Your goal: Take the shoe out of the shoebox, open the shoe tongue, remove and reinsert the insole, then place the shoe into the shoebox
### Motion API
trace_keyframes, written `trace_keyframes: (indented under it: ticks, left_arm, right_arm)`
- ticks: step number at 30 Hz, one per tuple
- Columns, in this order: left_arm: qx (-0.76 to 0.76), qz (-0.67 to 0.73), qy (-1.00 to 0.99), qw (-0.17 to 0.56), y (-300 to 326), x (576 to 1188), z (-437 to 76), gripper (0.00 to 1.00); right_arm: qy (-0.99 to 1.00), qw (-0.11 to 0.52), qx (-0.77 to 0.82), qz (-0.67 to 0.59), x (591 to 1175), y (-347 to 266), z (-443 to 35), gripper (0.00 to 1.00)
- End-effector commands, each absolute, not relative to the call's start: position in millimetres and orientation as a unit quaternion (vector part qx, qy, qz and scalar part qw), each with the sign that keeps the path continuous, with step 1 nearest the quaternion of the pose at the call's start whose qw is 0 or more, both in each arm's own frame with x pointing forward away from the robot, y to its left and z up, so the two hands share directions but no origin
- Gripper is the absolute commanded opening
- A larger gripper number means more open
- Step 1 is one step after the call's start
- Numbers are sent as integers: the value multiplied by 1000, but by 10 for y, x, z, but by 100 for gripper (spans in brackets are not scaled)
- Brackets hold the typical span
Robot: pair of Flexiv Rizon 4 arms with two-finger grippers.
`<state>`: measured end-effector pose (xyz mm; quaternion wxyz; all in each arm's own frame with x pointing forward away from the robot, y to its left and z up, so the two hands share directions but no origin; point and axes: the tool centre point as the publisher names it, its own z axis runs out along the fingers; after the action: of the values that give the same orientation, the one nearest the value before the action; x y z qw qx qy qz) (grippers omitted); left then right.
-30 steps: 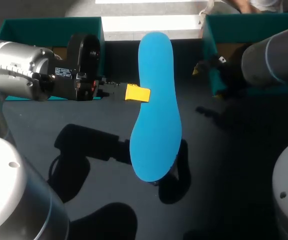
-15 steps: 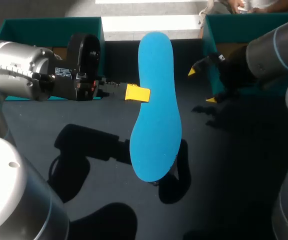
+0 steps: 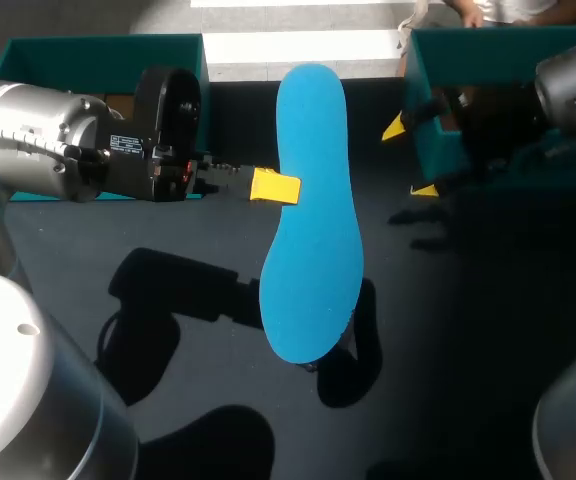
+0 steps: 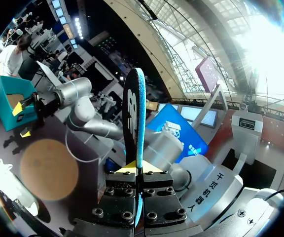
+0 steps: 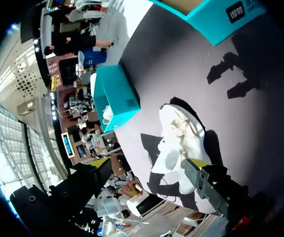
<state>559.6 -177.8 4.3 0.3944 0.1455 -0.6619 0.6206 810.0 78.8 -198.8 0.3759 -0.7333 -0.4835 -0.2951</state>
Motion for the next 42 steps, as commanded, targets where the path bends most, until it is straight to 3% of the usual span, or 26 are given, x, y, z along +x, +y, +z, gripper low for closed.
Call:
trace_keyframes:
  ticks: [1,9,20,32,42]
  left_arm:
    - [147,621,-662,394,-1778,5578,34,0]
    - [147,621,-662,394,-1778,5578,34,0]
    - [147,621,-662,394,-1778,5578,34,0]
    - [147,621,-662,394,-1778,5578,34,0]
    - [147,621,-662,394,-1778,5578,34,0]
  right_arm:
    - [-511,378,-696,-335,8036,748,-1947,100]
    - [-503,393,-651,-410,7905,682,-1822,100]
    - [-505,370,-646,-437,7589,567,-1546,100]
    - [-505,370,-646,-437,7589,567,-1546,100]
    - [-530,363,-585,-494,7502,300,-1065,100]
